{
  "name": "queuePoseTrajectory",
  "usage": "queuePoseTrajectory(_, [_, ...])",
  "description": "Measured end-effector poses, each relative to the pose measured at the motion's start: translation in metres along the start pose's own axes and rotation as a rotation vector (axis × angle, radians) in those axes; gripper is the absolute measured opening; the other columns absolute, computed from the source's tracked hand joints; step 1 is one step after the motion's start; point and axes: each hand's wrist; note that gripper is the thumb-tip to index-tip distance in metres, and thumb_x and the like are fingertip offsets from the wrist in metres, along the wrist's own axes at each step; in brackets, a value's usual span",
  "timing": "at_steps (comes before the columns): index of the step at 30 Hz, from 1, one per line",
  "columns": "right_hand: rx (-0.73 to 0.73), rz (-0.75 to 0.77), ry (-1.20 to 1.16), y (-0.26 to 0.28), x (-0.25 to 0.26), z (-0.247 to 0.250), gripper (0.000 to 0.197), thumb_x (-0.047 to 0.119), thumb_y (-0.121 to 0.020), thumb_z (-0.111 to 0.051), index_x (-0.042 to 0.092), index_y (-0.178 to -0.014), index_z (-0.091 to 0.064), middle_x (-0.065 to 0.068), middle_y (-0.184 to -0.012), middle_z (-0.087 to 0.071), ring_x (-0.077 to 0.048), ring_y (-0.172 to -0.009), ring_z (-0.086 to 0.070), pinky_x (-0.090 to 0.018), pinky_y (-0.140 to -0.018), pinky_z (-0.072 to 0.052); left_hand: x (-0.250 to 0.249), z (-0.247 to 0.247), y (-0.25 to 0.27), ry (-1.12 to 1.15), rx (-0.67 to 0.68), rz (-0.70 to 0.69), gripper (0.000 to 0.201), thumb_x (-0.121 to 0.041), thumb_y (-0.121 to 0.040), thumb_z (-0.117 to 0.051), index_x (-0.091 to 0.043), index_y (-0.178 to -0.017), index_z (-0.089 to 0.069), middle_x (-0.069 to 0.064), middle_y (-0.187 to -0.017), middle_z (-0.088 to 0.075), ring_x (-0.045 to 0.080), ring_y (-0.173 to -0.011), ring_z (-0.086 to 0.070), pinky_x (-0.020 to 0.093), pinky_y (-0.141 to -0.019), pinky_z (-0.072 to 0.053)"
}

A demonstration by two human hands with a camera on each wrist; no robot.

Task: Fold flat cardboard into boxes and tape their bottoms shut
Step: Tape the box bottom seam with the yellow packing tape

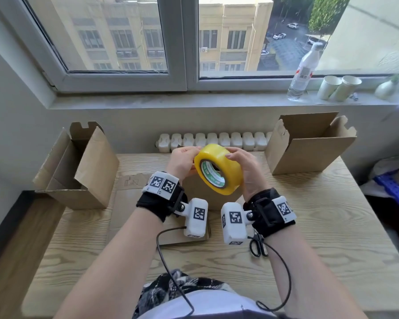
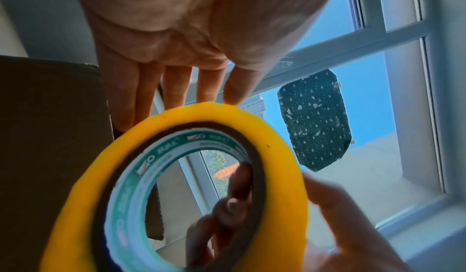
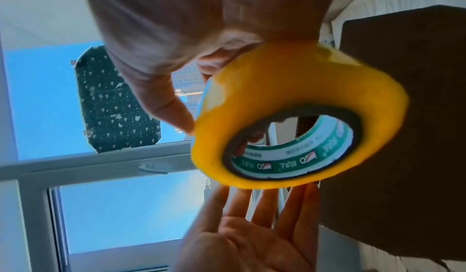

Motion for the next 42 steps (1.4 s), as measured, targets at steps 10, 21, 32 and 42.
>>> queuePoseTrajectory(10, [0.019,0.017,-0.135,0.007,0.007,-0.008,0.033,0.017,-0.07,-0.056,0.014,-0.097,-0.073,-0.015,-0.094,-0.07,-0.027,-0.083,-0.067,-0.036,-0.07,-0.055,-0.003,-0.005,0.016,0.03,0.136,0.215,0.059,-0.068,-0.079,-0.062,-0.018,-0.111,-0.063,0.009,-0.1,-0.073,0.023,-0.091,-0.072,0.034,-0.068,-0.058])
queuePoseTrajectory(21, [-0.005,0.01,-0.114,0.012,0.01,-0.013,0.026,0.008,-0.084,-0.056,0.008,-0.105,-0.07,-0.02,-0.095,-0.068,-0.028,-0.08,-0.066,-0.034,-0.067,-0.056,-0.003,-0.007,0.011,0.036,0.057,0.032,0.034,-0.048,-0.086,-0.066,-0.014,-0.091,-0.065,0.011,-0.092,-0.066,0.023,-0.081,-0.064,0.038,-0.084,-0.056])
queuePoseTrajectory(32, [-0.014,0.041,0.096,0.014,0.018,-0.023,0.027,0.004,-0.095,-0.045,0.011,-0.09,-0.07,-0.02,-0.081,-0.064,-0.021,-0.065,-0.06,-0.025,-0.05,-0.05,0.003,-0.003,0.011,-0.173,0.057,0.021,0.065,-0.075,-0.083,-0.048,-0.015,-0.082,-0.07,0.016,-0.09,-0.075,0.033,-0.091,-0.072,0.052,-0.092,-0.054])
queuePoseTrajectory(42, [-0.027,0.009,0.188,0.007,0.024,-0.02,0.023,0.008,-0.088,-0.05,-0.008,-0.089,-0.067,-0.029,-0.079,-0.056,-0.032,-0.063,-0.051,-0.026,-0.045,-0.045,0.013,-0.002,0.001,-0.289,0.083,0.041,0.086,-0.093,-0.062,-0.035,-0.016,-0.08,-0.071,0.011,-0.083,-0.074,0.035,-0.089,-0.07,0.055,-0.09,-0.053])
Point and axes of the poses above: each hand's wrist, its own y-axis away from the middle knuckle, its own z-axis out of the back of the hand, x = y × z
